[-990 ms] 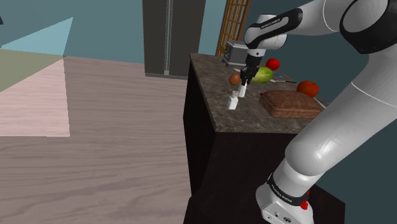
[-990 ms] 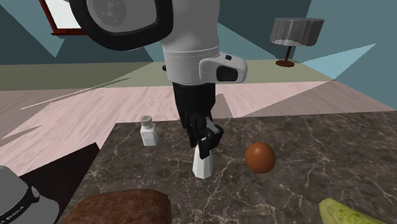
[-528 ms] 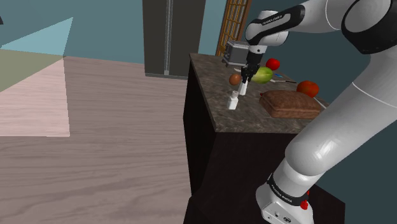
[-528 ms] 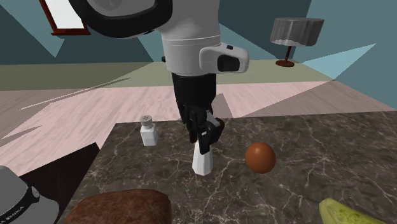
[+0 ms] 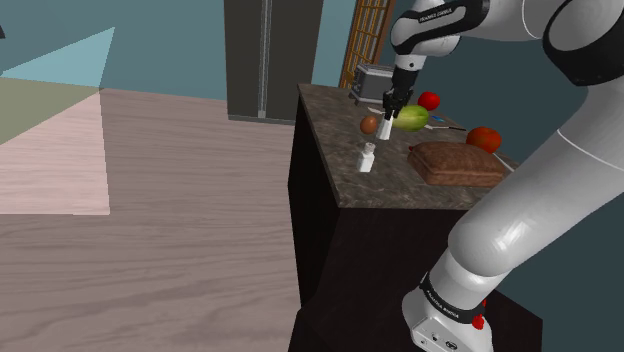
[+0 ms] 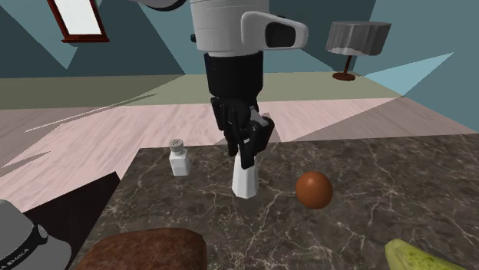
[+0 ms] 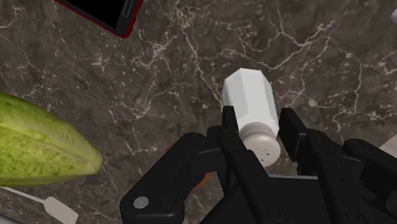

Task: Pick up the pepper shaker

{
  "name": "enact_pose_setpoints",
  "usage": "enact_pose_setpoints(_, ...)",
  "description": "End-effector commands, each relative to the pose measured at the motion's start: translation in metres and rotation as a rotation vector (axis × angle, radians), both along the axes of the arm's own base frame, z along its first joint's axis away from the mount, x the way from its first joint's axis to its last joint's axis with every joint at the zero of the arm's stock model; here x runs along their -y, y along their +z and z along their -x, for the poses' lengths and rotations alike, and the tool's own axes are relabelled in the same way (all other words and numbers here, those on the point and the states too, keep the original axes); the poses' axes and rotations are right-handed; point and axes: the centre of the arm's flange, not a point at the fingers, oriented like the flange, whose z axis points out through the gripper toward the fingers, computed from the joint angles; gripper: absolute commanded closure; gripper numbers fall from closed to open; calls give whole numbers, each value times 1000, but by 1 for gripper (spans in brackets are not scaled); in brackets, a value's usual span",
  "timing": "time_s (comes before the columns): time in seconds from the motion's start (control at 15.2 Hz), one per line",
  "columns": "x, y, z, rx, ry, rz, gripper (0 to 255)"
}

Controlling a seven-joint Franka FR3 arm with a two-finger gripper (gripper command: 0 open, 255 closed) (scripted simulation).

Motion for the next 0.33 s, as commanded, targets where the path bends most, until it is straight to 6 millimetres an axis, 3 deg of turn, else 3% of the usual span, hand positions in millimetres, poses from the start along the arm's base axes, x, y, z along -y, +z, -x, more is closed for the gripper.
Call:
enact_pose_setpoints(0.0,0,10,0,0,0,0,255)
enact_pose_setpoints(0.26,0,22,0,0,0,0,255)
